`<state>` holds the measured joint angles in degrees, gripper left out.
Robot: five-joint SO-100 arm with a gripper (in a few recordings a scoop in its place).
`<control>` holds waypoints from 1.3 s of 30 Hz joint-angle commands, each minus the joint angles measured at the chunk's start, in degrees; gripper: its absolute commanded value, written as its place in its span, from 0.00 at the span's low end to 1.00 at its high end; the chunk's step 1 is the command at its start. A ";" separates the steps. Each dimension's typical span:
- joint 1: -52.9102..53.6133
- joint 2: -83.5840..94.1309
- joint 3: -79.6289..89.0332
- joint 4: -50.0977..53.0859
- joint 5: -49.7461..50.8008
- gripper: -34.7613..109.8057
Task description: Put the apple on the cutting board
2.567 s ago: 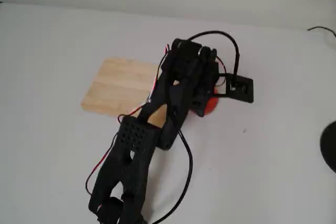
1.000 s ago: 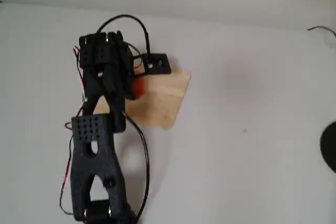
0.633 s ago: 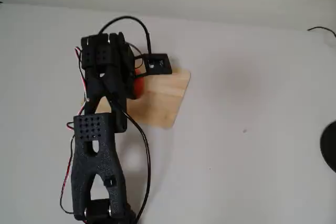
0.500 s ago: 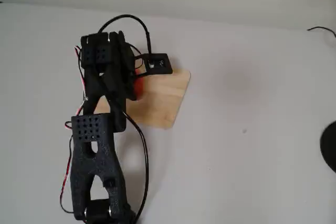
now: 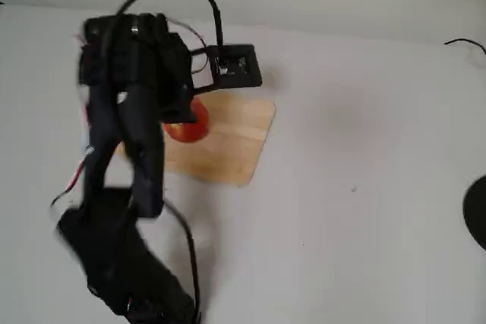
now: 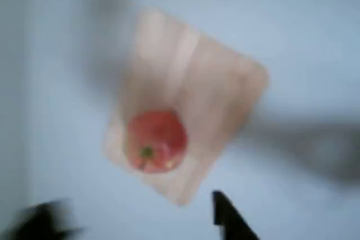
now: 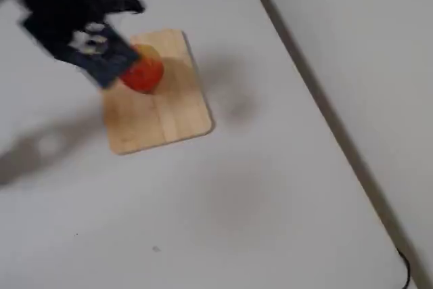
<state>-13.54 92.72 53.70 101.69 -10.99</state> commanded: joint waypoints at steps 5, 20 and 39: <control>11.34 38.94 32.17 -6.86 2.29 0.24; 16.17 89.65 113.73 -39.20 -1.58 0.24; 18.11 95.71 118.21 -34.89 2.99 0.24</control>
<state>3.96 187.91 171.91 66.45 -8.44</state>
